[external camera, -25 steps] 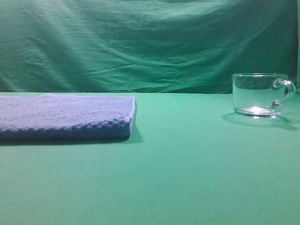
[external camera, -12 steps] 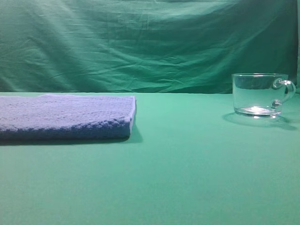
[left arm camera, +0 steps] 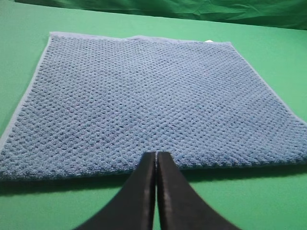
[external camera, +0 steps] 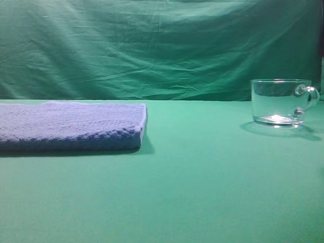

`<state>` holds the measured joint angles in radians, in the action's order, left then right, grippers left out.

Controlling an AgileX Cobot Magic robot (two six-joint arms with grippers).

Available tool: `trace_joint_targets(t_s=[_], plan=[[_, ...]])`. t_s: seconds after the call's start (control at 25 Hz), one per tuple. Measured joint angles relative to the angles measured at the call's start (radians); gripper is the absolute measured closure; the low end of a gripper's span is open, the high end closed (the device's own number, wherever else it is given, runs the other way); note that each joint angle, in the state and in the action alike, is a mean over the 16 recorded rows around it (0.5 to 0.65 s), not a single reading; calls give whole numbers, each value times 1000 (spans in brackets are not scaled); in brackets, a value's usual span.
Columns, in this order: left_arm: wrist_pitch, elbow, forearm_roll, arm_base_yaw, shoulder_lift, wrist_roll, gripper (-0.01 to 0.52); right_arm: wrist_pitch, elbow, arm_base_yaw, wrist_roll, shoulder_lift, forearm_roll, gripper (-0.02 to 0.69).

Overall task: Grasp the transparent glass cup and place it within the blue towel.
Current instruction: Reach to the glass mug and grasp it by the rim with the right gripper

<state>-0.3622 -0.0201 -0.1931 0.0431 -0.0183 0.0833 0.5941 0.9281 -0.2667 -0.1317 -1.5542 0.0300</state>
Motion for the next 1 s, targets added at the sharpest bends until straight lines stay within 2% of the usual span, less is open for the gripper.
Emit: trace_joint_targets(t_s=[0.12,0.36,0.52,0.76,1.0], plan=[[0,0,0,0,0,0,514,-51,19,0,-1,-59,-1,202],[0,0,0,0,0,0,514,-126,51,-1,-2,-136,-1,399],[0,0,0,0,0,0,514,-134,84,-3,-2,-162,-2,492],[0,0,0,0,0,0,514,-84,192,-30,-3,-174,-5,563],[0,0,0,0,0,0,514,-16,365,-127,-5,-193,-8,564]])
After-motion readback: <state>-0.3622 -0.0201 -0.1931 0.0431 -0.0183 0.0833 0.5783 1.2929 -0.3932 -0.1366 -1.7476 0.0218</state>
